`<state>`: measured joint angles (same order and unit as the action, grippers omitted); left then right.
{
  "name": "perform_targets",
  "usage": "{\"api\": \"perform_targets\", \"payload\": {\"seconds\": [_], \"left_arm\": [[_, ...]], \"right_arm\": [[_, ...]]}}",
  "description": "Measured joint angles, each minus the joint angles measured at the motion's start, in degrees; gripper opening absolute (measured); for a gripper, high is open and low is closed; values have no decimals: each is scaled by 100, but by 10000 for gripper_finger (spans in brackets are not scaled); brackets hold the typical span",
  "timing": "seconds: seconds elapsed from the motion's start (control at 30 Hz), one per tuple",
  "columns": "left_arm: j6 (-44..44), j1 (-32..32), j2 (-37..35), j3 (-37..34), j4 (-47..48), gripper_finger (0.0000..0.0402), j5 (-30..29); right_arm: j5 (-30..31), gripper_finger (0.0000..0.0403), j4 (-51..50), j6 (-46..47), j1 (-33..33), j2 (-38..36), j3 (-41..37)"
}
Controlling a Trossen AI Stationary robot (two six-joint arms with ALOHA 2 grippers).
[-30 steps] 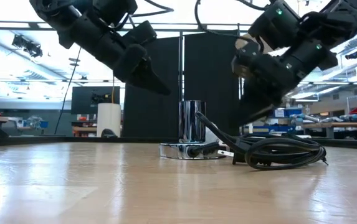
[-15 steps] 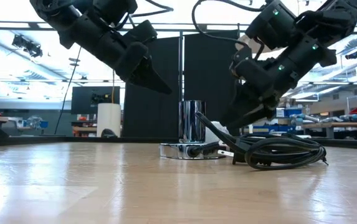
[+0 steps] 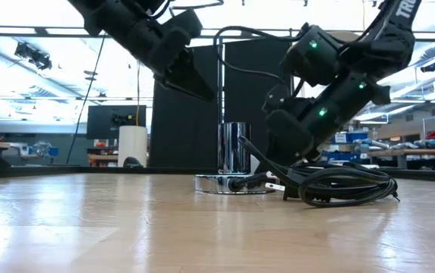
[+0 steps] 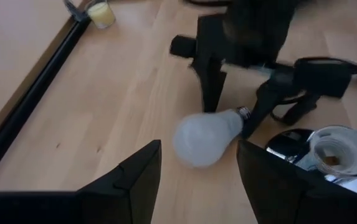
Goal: Screw lightbulb
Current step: Insert the white lightbulb into the silver lamp
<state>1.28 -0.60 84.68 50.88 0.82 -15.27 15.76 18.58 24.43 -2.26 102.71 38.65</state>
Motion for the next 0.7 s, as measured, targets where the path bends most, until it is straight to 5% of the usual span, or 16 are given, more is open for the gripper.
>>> {"api": "perform_targets", "payload": {"seconds": [0.27, 0.7], "left_arm": [[0, -59, 0, 21, 239, 214, 97], [364, -180, 0, 17, 376, 214, -1]], "right_arm": [[-63, 206, -217, -405, 10, -69, 75], [-965, 110, -964, -1020, 186, -601, 65]]}}
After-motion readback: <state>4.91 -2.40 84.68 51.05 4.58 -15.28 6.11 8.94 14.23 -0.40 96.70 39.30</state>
